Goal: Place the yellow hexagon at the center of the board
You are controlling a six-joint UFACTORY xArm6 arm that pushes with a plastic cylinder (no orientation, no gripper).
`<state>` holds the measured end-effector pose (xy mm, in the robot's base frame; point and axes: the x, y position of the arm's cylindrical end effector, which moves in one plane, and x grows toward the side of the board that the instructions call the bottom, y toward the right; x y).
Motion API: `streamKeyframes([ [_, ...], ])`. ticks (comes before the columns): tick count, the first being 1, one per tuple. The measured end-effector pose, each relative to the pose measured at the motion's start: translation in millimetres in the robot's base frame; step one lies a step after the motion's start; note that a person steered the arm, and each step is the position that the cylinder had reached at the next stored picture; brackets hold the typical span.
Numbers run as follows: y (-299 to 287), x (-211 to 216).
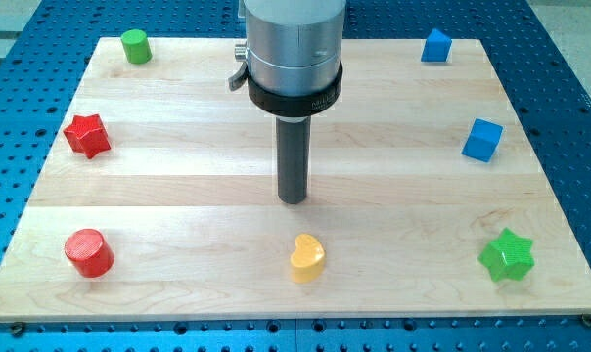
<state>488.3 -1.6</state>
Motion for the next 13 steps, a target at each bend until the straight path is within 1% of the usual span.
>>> streamKeyframes([
  [3,-9.7,4.1],
  [4,24.3,-35.2],
  [5,65.7,-122.0],
  [6,74.9,-202.5],
  [7,44.4,-273.1],
  [8,-11.2,-283.9],
  [9,-45.2,-220.2],
  [10,-9.7,-138.0],
  [11,-15.1,-175.4],
  [12,-19.7,-180.6],
  [13,-6.7,-117.8],
])
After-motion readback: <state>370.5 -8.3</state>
